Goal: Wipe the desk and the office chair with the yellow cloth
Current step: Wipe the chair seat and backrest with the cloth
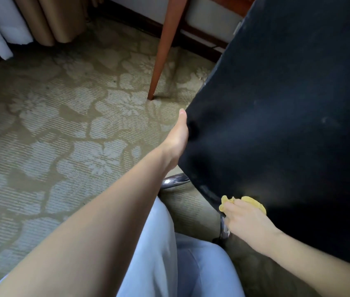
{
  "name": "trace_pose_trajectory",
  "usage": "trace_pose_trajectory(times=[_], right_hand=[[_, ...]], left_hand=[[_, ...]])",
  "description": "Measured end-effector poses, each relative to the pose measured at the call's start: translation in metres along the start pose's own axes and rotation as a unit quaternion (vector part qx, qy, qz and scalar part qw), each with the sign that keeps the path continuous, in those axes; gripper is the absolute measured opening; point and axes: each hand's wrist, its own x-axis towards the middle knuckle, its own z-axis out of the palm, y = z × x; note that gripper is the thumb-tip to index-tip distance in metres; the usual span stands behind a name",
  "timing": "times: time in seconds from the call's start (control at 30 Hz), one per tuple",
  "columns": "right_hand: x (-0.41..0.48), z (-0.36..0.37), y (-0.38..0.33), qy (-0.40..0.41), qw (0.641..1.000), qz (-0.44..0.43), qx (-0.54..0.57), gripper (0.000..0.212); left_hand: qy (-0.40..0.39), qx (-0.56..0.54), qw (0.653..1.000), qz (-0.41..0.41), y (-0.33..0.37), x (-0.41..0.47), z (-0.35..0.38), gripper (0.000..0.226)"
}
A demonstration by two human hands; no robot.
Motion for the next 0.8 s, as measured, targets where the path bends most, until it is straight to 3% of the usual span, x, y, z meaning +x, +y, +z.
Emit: trace_pose_trajectory(times=[0.07, 0.13, 0.23, 0.3, 0.4, 0.5, 0.6, 0.8], right_hand=[[-0.017, -0.014, 0.009, 0.015, 0.999, 0.025, 0.017, 0.024], [-0.029, -0.035, 0.02, 0.086, 0.996, 0.039, -0.005, 0.015], [-0.035, -0.07, 0.029, 0.146, 0.986, 0.077, 0.006, 0.028], [-0.027, -0.081, 0.034, 0.157, 0.982, 0.103, -0.031, 0.021], [-0.004, -0.098, 0.046, 0.247, 0.957, 0.134, -0.073, 0.019], [0.027, -0.112, 0.048, 0.258, 0.958, 0.116, -0.049, 0.015], [0.055, -0.112, 0.046, 0.274, 0.946, 0.17, 0.03, 0.019], [0.09, -0.083, 0.03, 0.155, 0.98, 0.128, 0.009, 0.028]], left_hand=[[0.022, -0.009, 1.0, -0.003, 0.001, -0.006, 0.002, 0.067], [0.032, 0.003, 0.999, 0.007, -0.002, -0.009, 0.002, 0.066], [0.033, 0.02, 0.999, 0.019, -0.007, -0.013, 0.003, 0.069], [0.014, -0.005, 1.0, 0.003, -0.009, -0.015, 0.003, 0.067], [0.013, 0.004, 1.0, -0.004, -0.009, -0.015, 0.0, 0.066], [-0.001, 0.005, 1.0, -0.003, -0.01, -0.008, -0.003, 0.066], [0.006, 0.005, 1.0, 0.017, -0.01, -0.002, -0.003, 0.064], [0.003, 0.014, 1.0, 0.006, 0.002, 0.007, -0.002, 0.066]])
